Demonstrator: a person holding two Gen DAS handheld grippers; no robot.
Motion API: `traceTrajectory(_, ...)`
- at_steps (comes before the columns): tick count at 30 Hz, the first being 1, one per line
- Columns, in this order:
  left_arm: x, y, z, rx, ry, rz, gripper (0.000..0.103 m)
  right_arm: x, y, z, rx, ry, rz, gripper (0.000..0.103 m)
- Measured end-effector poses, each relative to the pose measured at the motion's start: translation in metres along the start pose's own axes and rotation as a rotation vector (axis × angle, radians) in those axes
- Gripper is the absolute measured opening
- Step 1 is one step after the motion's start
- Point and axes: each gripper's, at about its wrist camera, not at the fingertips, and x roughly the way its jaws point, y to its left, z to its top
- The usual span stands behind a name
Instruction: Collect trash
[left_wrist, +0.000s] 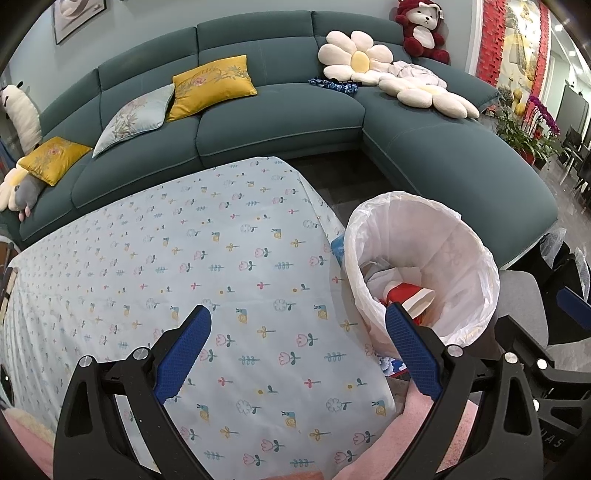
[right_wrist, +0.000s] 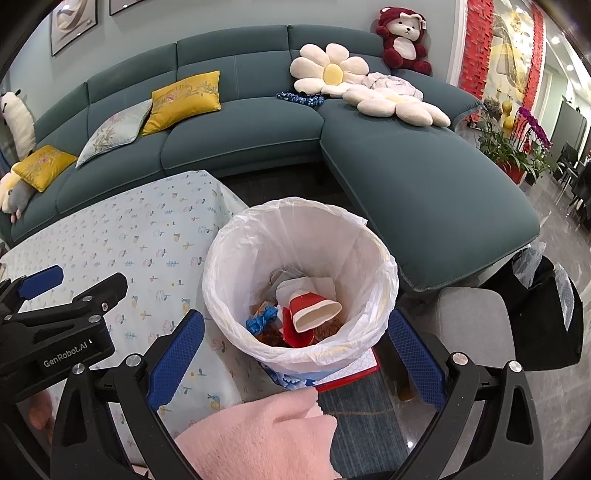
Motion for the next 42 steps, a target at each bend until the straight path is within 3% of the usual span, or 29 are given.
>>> traceTrajectory(42,0.012,-0.004,-0.010,0.024,0.038,0.019,0.091,0.012,-0.003,-0.008,0.008,0.030,0.002,0.096)
